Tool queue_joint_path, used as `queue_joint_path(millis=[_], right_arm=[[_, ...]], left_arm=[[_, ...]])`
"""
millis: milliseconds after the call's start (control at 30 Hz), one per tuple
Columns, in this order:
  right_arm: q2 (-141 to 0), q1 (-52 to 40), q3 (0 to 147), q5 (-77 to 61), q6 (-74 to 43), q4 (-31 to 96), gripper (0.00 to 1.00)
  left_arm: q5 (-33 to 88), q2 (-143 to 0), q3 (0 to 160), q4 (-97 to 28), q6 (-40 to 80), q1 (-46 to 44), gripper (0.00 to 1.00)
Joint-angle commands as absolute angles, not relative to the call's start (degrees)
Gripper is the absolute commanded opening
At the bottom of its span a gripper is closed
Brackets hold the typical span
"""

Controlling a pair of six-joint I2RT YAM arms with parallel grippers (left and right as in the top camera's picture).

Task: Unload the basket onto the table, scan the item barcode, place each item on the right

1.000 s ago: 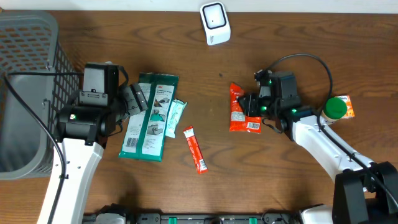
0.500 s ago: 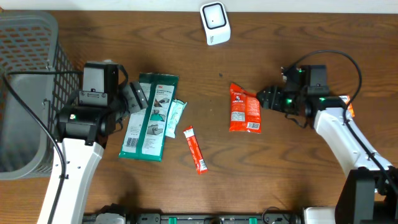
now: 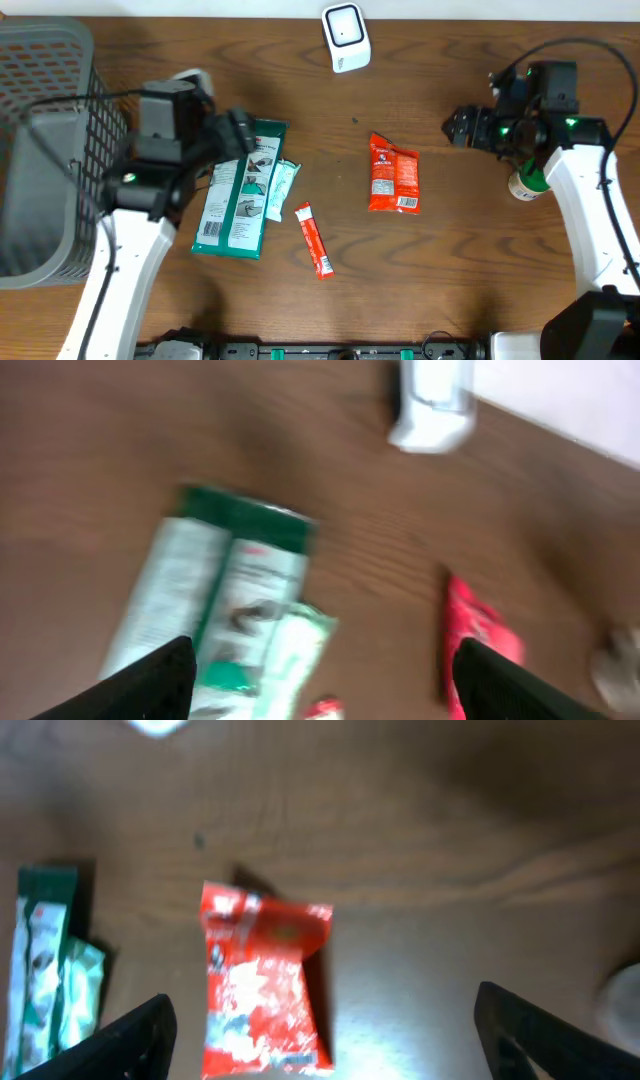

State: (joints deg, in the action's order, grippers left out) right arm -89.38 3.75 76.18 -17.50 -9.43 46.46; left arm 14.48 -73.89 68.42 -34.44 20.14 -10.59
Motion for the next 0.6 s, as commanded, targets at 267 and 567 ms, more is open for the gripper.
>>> queue_joint_path(millis=[267,567], right_arm=[[-88.5,16.5,79.8,-13.1,-8.5,50.1,0.99],[-88.5,19.8,79.8,-11.8,-8.5,52.5,0.99]], left_arm=[[27.0,-95.7,69.1,-24.1,12.4,-26.5,0.87],[40.2,-108.5,69.1,-12.6,11.0,-31.6,0.91]])
